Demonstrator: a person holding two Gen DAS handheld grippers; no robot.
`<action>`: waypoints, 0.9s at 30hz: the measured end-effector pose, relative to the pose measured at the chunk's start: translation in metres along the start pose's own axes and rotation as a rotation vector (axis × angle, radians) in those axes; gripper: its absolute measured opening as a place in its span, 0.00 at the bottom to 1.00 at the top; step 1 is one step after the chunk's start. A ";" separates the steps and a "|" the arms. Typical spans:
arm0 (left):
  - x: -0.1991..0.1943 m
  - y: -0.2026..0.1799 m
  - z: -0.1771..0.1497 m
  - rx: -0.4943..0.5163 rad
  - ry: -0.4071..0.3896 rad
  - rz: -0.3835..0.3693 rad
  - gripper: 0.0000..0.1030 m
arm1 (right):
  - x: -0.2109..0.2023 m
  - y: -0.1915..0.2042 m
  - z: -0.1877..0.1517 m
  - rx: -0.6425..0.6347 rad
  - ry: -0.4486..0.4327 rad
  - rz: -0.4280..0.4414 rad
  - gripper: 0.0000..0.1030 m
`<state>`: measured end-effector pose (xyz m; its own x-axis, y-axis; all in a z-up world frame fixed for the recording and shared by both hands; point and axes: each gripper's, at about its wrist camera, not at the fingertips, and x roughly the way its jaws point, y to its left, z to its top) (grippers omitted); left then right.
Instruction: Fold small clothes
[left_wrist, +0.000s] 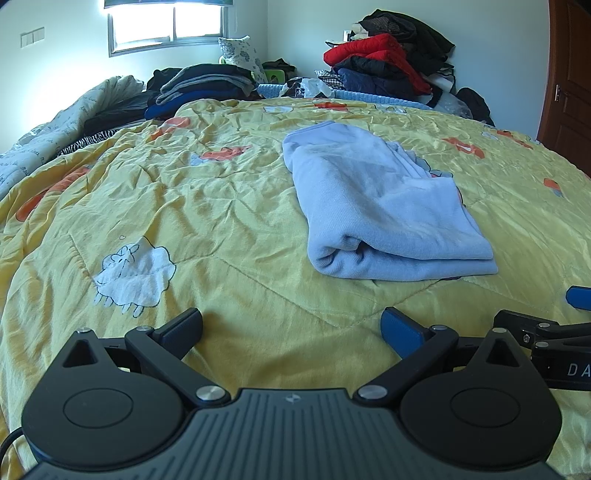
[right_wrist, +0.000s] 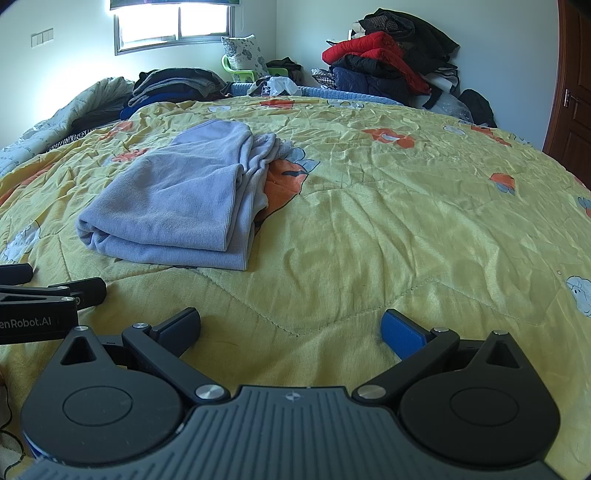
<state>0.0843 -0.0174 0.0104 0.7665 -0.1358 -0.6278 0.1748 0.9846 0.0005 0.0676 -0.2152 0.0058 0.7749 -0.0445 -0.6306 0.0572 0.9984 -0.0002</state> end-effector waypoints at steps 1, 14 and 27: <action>0.000 0.000 0.000 0.000 0.000 0.000 1.00 | 0.000 0.000 0.000 0.000 0.000 0.000 0.98; 0.000 0.001 0.000 0.001 0.000 -0.002 1.00 | 0.000 0.000 0.000 0.000 0.000 0.000 0.98; 0.000 0.001 0.001 -0.001 0.002 -0.001 1.00 | -0.001 0.000 -0.001 0.001 0.000 -0.001 0.98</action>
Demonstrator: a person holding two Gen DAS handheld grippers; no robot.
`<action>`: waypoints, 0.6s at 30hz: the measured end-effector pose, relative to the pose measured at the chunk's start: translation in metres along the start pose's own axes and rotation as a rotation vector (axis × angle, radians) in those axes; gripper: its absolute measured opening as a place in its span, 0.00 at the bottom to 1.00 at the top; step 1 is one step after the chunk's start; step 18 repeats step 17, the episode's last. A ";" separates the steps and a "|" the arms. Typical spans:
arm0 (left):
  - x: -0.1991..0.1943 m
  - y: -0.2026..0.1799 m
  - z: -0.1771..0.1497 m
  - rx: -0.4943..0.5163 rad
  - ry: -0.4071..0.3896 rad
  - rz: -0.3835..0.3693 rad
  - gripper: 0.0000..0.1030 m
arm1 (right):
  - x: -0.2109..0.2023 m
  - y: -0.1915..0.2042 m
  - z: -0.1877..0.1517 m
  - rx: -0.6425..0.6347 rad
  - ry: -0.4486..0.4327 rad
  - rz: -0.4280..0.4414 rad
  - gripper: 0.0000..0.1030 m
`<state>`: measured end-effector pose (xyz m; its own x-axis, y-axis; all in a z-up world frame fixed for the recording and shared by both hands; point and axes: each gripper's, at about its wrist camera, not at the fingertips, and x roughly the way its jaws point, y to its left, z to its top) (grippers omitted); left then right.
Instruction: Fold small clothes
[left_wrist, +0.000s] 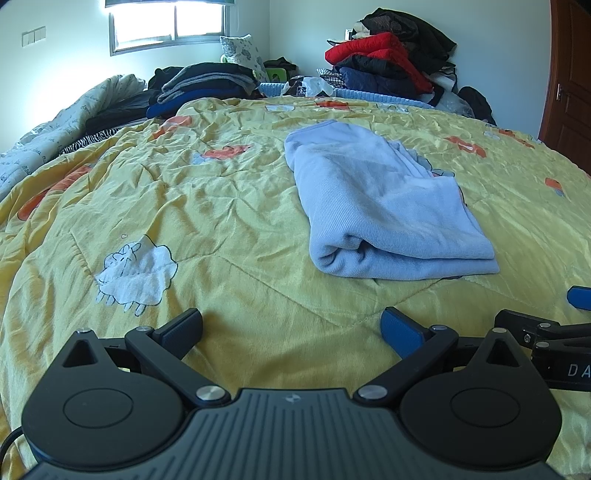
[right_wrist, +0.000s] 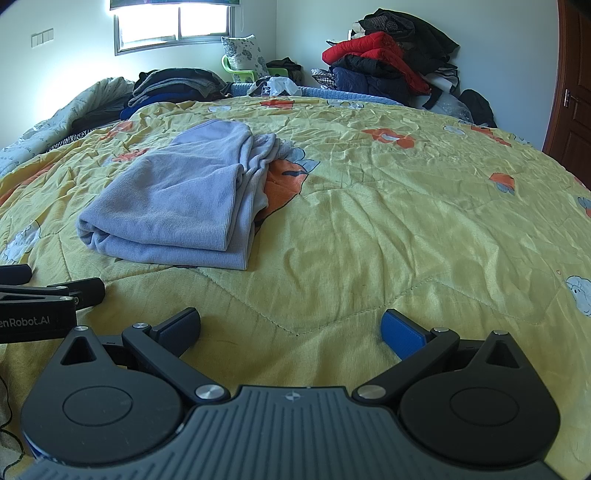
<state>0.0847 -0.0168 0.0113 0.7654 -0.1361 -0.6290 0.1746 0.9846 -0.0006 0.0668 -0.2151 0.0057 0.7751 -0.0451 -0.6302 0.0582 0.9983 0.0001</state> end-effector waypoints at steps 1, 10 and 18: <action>0.001 0.001 0.000 0.000 0.000 0.000 1.00 | 0.000 0.000 0.000 0.000 0.000 0.000 0.98; -0.002 0.007 -0.001 -0.023 -0.012 -0.019 1.00 | 0.000 0.000 0.000 0.000 0.000 0.000 0.98; 0.000 0.005 -0.002 -0.024 -0.003 0.034 1.00 | 0.000 0.000 0.000 0.000 0.000 0.000 0.98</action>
